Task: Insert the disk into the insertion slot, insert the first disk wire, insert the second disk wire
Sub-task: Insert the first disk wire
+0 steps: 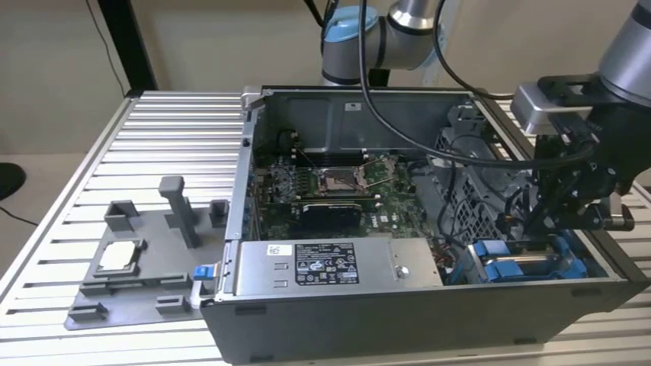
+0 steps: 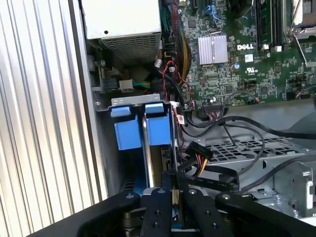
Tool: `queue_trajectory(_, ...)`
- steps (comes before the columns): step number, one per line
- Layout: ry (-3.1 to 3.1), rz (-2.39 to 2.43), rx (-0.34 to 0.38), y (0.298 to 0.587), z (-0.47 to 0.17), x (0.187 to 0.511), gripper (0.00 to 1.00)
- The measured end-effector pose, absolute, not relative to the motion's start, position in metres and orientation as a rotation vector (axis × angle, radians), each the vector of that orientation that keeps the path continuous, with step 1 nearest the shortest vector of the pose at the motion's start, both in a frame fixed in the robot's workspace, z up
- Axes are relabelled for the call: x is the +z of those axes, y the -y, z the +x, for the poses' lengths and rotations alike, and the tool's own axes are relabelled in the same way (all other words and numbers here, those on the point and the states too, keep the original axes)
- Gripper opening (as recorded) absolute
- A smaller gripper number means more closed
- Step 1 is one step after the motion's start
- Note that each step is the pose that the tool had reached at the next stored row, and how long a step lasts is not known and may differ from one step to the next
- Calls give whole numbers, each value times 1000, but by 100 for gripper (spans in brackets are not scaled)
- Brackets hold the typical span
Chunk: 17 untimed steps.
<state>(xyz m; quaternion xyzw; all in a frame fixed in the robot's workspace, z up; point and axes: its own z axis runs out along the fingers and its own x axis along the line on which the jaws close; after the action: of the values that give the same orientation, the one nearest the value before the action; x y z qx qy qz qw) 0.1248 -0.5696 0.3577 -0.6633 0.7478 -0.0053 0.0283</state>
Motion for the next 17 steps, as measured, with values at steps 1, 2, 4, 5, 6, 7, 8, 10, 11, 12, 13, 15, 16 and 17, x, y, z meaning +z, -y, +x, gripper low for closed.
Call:
queue_trajectory(1, -2308, -2047, -16, 570, 125, 358, 0)
queue_trajectory(2, -2308, -2047, -17, 570, 125, 358, 0)
queue_trajectory(4, -2309, -2048, -18, 571, 125, 358, 0)
queue_trajectory(5, -2310, -2049, -18, 571, 125, 358, 0)
queue_trajectory(6, -2311, -2050, -19, 571, 125, 358, 0)
queue_trajectory(7, -2311, -2050, -18, 572, 125, 358, 0)
queue_trajectory(8, -2311, -2050, -18, 572, 125, 358, 0)
queue_trajectory(10, -2313, -2052, -17, 572, 125, 357, 0)
queue_trajectory(11, -2314, -2053, -17, 572, 125, 357, 0)
queue_trajectory(12, -2314, -2053, -17, 573, 125, 357, 0)
queue_trajectory(13, -2315, -2053, -16, 573, 125, 357, 0)
queue_trajectory(15, -2315, -2053, -16, 574, 125, 356, 0)
queue_trajectory(16, -2315, -2053, -16, 574, 125, 356, 0)
queue_trajectory(17, -2315, -2053, -16, 574, 125, 356, 0)
